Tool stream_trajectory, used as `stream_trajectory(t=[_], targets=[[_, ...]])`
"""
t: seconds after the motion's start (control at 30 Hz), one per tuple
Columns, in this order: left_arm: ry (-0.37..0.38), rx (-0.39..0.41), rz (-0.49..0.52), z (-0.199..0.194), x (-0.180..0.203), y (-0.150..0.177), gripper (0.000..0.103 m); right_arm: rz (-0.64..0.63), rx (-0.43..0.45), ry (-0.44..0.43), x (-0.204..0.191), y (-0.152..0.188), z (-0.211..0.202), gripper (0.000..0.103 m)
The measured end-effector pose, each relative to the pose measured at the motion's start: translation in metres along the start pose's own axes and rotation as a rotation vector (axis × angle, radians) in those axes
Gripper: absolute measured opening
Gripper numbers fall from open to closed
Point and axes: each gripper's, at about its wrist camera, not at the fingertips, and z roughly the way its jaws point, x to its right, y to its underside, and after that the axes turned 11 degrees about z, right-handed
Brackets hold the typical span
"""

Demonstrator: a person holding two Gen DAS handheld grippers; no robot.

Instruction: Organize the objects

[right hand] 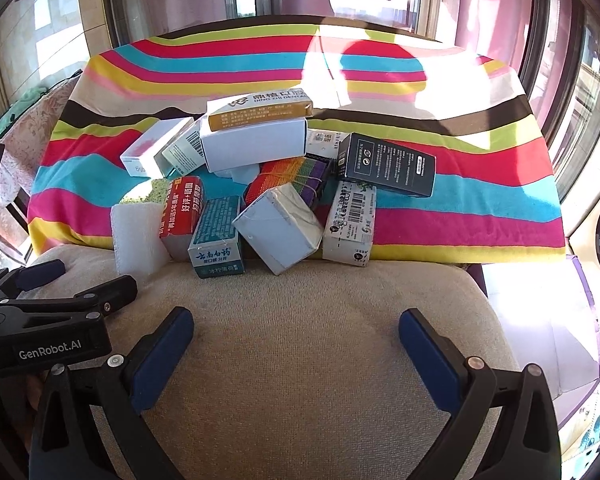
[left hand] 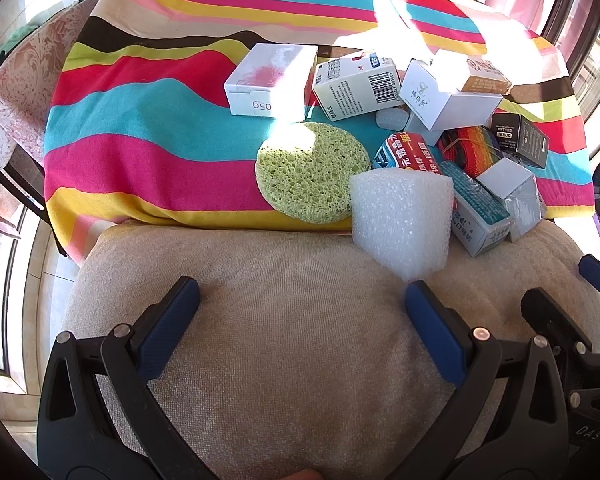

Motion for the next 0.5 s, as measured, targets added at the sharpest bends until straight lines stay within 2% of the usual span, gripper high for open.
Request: stream_trajectory(t=[0.23,0.37,0.5], targets=[[-0.006,0.025,0.033,-0.005,0.003,0.004,0.103,-0.028,0.033,-0.042,0.004,-0.014,-0.004,0.103],[-0.019,0.097,0.015,-0.019,0.002,0.012,0.103,0.012,0.066,-0.081,0.009,-0.027,-0.005,0.103],[0.068,0.229,-0.029,-0.043,-0.008,0.016,0.102,0.051,0.107,-0.071,0.017,-0.04,-0.004,0.103]])
